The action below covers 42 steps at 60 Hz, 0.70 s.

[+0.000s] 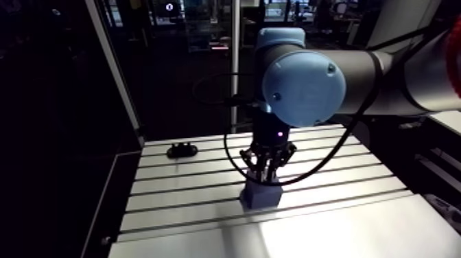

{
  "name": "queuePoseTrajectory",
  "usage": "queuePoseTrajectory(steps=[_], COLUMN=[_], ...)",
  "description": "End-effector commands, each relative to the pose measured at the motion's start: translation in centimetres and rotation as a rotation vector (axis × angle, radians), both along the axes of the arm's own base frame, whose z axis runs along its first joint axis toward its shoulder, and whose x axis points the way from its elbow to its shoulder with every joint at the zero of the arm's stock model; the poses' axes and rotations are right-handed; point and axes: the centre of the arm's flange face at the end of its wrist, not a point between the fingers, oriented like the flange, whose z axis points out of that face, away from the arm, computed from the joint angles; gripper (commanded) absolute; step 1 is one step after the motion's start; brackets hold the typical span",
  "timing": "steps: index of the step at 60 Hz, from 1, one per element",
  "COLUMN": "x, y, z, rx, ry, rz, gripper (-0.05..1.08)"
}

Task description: Pick up the M10 bolt and insert it into the hex recess until seated.

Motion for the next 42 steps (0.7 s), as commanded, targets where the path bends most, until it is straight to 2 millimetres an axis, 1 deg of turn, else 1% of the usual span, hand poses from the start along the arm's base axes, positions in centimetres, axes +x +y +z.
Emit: queuePoseTrajectory(steps=[1,30,42], x=[0.02,-0.04,-0.16], y=[0.0,0.01,-0.04], z=[-0.02,0.03,0.21], rx=[-0.001,-0.002,-0.006], ry=[-0.001,0.001,0.004], rz=[0.004,0.015,0.054], gripper=[0.68,0.72,0.74])
